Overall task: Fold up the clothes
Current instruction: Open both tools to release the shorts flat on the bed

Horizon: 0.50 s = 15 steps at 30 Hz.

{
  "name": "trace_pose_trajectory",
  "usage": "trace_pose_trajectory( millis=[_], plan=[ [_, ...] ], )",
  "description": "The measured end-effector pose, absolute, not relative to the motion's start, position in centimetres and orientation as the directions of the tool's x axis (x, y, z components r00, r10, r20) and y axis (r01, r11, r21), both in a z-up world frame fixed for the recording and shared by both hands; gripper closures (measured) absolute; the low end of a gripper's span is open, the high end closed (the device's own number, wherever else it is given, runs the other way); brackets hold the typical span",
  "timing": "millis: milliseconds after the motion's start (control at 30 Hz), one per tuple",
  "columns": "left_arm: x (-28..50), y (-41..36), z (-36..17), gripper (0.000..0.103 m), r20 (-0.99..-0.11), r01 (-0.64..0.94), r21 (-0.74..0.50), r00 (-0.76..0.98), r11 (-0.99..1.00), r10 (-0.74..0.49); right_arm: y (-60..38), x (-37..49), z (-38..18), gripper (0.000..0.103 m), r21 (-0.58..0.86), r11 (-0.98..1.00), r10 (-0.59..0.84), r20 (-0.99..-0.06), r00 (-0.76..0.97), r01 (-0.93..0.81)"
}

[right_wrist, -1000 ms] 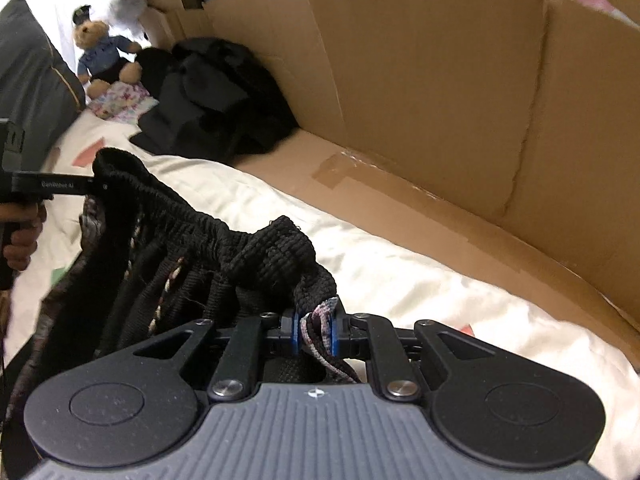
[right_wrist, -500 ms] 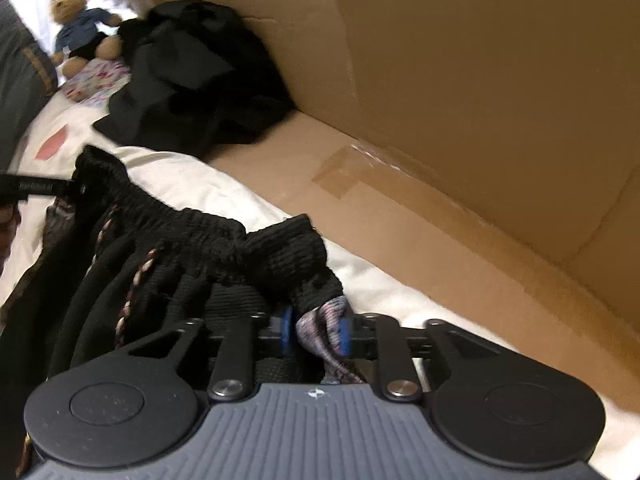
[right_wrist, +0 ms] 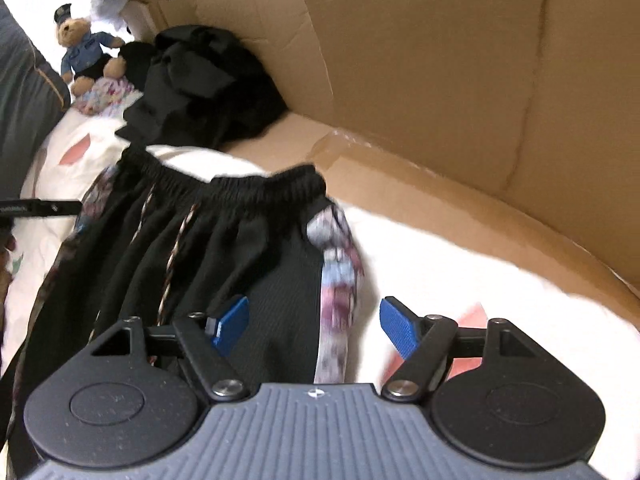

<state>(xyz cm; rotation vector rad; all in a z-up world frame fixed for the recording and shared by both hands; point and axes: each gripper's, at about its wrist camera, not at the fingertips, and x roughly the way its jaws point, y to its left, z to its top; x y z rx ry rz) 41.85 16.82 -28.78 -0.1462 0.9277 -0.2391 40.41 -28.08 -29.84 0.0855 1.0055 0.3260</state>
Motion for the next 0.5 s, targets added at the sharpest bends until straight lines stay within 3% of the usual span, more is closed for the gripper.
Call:
trace_pose_trajectory(
  millis=[500],
  plan=[
    [28.4,17.1,-23.8,0.044,-0.773,0.257,-0.241,0.532,0.936,-0.346,-29.5,25.1,-21.8,0.026,0.173,0.953,0.285,-0.787,0.547,-0.249]
  ],
)
